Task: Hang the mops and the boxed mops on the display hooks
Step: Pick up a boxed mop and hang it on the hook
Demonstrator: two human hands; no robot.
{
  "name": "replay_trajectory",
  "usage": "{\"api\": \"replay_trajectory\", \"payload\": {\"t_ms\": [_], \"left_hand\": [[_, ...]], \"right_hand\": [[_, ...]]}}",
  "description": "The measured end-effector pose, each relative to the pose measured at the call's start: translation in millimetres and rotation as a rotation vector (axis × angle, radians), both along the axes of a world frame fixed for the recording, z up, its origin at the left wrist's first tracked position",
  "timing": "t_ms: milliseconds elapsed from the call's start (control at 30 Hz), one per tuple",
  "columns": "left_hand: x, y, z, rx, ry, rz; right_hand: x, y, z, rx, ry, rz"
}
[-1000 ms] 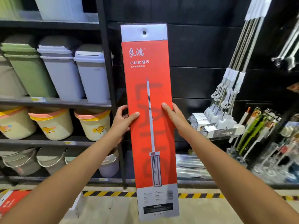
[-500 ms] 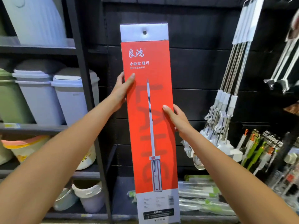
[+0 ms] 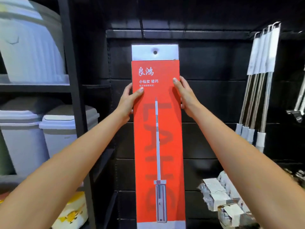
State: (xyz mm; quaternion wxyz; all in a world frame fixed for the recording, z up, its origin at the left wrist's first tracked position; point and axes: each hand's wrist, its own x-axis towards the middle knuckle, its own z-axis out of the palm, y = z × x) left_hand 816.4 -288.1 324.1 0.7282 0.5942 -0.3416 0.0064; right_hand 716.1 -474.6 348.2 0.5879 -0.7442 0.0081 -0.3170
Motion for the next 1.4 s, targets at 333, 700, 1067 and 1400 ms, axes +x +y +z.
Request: {"api": "replay_trajectory", "payload": {"t_ms": [333, 700, 1067, 1400], "left_hand": [[85.4, -0.4, 64.8, 0.074, -0.175, -0.075], [120.2, -4.7, 174.8, -0.067, -0.358, 0.098], [134.4, -22.4, 243.7, -0.309, -0.236, 0.152], [130.6, -22.0, 284.6, -0.293, -0.193, 0.217]], "right_hand": [[88.8, 2.4, 80.4, 0.092, -0.237, -0.039], [134.6, -2.9, 153.7, 0.081, -0.345, 0.116], [167.7, -8.6, 210.9, 0.024, -0.388, 0.086], [177.3, -12.3, 236.7, 0.024, -0.445, 0.11]]}}
